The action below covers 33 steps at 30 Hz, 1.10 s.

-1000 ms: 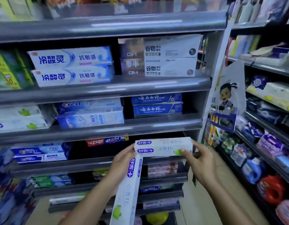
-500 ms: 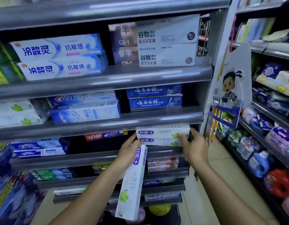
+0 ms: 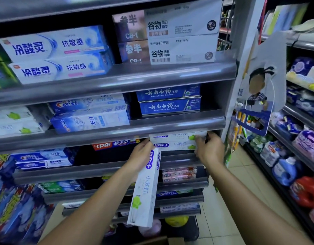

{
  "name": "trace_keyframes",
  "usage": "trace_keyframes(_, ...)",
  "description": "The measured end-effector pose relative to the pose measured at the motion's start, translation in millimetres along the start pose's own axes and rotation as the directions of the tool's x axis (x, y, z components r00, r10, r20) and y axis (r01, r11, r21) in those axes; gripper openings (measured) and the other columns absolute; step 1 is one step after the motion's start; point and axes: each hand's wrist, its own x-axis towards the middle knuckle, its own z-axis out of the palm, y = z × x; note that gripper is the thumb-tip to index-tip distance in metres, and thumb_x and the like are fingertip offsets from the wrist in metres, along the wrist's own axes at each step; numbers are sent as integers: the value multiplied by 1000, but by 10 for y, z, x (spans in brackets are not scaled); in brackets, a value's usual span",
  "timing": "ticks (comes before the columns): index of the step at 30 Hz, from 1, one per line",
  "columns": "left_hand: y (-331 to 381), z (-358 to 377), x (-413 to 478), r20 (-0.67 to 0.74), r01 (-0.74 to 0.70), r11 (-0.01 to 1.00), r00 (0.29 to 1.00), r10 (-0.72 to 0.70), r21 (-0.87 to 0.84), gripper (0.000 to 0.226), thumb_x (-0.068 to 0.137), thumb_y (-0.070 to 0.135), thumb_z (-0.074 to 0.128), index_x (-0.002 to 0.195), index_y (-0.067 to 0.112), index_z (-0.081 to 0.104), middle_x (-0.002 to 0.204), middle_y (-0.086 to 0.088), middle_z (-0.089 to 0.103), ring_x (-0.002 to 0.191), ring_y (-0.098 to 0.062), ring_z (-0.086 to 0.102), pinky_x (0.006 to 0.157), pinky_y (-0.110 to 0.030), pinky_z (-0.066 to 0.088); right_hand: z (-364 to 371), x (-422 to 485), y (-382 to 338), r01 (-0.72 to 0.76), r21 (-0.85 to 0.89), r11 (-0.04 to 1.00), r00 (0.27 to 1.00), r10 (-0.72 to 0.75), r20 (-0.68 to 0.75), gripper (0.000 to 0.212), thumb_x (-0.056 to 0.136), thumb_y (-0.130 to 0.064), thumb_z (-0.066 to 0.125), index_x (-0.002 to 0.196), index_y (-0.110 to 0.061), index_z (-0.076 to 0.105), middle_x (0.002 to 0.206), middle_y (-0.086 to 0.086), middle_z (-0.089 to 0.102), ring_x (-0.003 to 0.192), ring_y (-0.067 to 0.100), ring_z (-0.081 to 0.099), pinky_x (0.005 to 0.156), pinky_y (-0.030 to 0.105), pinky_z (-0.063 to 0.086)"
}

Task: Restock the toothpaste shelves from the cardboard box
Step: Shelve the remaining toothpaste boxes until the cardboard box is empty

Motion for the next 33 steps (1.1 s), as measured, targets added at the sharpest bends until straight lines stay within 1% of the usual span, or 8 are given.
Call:
trace_keyframes(4,152,-33,105,-36,124,992,992,-124,-5,22,101,36,49,97,17,60,81,-8,54,76,-23,52,72,-34,43,104,205,-164,-167,-2,986,985,167,35,23,94,-22,68,81,-4,62,77,16,73,60,29,71,55,37,60)
trace_keyframes(11,262,23,216,-59,191,971,978,-201,-144,33,108,27,46,122,-1,58,107,-17,52,104,-35,56,108,-53,46,226,374,-214,-249,37,968,963,244,111,16,95,-12,65,82,-10,57,91,16,70,79,33,72,77,47,62)
trace_keyframes(15,216,2,196,-73,163,951,979,-188,-263,28,102,39,57,89,14,58,65,-5,54,61,-23,55,68,-35,48,150,222,-188,-198,56,979,978,193,82,14,92,-17,69,85,-10,60,84,13,73,68,31,74,68,51,63)
trace_keyframes(18,115,-27,215,-164,116,904,966,-199,-412,28,99,42,61,98,14,62,67,-4,58,63,-21,59,70,-36,53,55,-133,-54,-35,60,998,997,31,77,20,91,-23,70,108,-16,61,96,1,71,74,27,72,72,45,62)
trace_keyframes(22,-31,-37,268,-350,-10,813,906,-240,-582,30,99,41,57,103,12,61,70,-5,58,63,-23,57,68,-39,51,-87,-764,145,-112,285,952,935,4,355,3,90,-26,75,92,-26,75,79,-4,73,65,13,68,54,27,52)
trace_keyframes(26,-45,66,254,-461,-114,728,836,-298,-676,24,101,31,48,84,15,54,65,-2,58,55,-21,56,59,-31,49,-199,-1067,206,-290,269,919,762,51,646,36,78,-51,78,98,-22,72,91,5,75,73,20,70,59,33,56)
trace_keyframes(30,-43,199,209,-474,-185,672,836,-276,-717,20,99,26,41,86,16,51,61,0,60,52,-19,58,57,-30,48,-191,-1008,149,-306,342,888,870,115,479,42,74,-6,88,108,-4,63,89,19,68,70,27,70,58,35,58)
trace_keyframes(33,-63,195,155,-459,-203,743,875,-155,-637,16,98,18,42,91,16,57,67,2,65,63,-18,62,60,-30,50,-236,-844,86,-246,367,897,943,134,303,48,71,-5,90,111,-7,64,94,20,71,84,31,74,74,43,62)
